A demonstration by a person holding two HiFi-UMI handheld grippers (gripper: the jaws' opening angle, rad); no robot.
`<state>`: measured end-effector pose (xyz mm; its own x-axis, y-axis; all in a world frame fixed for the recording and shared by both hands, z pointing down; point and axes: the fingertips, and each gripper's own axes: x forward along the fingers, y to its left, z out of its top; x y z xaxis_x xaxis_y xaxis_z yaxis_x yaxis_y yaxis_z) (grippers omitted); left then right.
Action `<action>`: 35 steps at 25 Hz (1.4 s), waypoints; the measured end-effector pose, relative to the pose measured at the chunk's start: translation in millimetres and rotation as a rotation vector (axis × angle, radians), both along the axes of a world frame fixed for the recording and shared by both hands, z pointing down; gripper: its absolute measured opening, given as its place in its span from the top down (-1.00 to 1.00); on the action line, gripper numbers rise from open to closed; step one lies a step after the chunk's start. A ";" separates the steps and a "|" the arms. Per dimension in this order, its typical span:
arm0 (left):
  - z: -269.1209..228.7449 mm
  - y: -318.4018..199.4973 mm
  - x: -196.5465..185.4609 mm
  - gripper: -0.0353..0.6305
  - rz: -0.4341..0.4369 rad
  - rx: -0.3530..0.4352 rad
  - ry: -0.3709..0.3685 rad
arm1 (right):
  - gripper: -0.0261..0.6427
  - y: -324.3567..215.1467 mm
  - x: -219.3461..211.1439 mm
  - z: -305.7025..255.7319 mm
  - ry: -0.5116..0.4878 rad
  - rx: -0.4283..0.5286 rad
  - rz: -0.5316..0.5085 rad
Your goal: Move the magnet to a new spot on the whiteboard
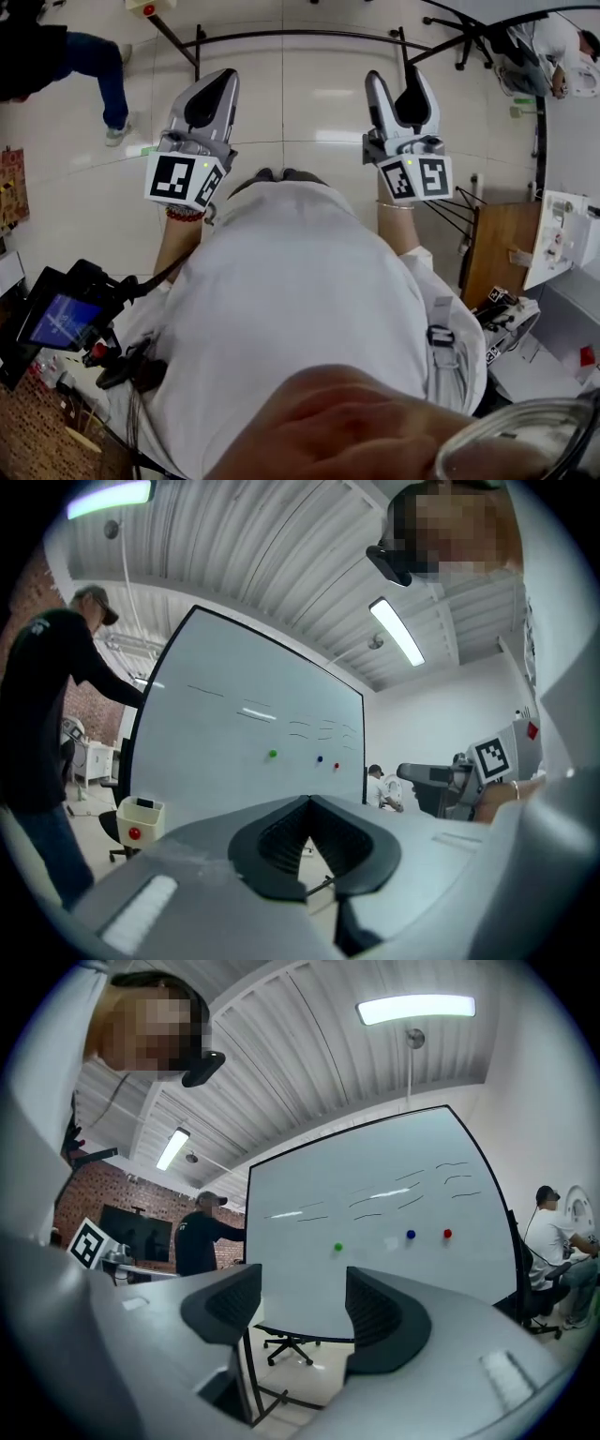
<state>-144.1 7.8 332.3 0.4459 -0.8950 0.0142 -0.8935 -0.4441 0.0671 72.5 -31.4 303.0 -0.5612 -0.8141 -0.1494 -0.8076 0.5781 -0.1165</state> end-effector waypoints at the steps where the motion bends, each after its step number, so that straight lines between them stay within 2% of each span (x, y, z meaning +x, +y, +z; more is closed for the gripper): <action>1: -1.0 2.3 -2.4 0.88 -0.019 0.004 -0.015 | 0.09 -3.6 4.6 -0.1 -0.002 0.003 0.001; 5: -1.5 4.6 -16.1 0.88 -0.128 -0.017 -0.016 | 0.09 -15.4 14.1 -6.1 -0.017 0.015 -0.018; 8: 4.2 3.8 -14.0 0.88 -0.156 -0.043 -0.023 | 0.09 -17.1 21.3 2.0 -0.023 -0.013 -0.030; 11: 7.3 -0.3 -3.2 0.88 -0.144 -0.050 -0.012 | 0.09 -21.2 37.5 14.9 0.000 -0.050 0.000; 15: 6.5 9.3 9.4 0.88 -0.087 -0.027 -0.024 | 0.09 -8.4 63.7 15.8 0.023 -0.046 0.073; 18: 1.6 8.1 12.1 0.88 -0.084 -0.011 -0.021 | 0.09 -6.6 69.5 11.5 0.030 -0.043 0.087; 23: 4.8 6.0 18.2 0.88 -0.079 -0.017 -0.033 | 0.09 -5.4 37.3 15.0 0.037 -0.058 -0.002; 26: 6.7 6.1 26.4 0.88 -0.044 -0.033 -0.015 | 0.09 7.5 3.2 16.7 0.019 -0.056 -0.075; 29: 2.6 4.2 41.3 0.88 -0.008 -0.032 -0.036 | 0.09 22.3 -27.1 14.3 0.022 -0.041 -0.139; 35: -4.4 3.0 63.4 0.88 0.030 -0.025 -0.025 | 0.09 34.0 -37.8 3.2 0.050 -0.020 -0.130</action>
<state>-80.7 10.9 327.9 0.4721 -0.8802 0.0479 -0.8811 -0.4695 0.0563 34.7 2.7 306.2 -0.6688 -0.7362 -0.1034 -0.7308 0.6766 -0.0904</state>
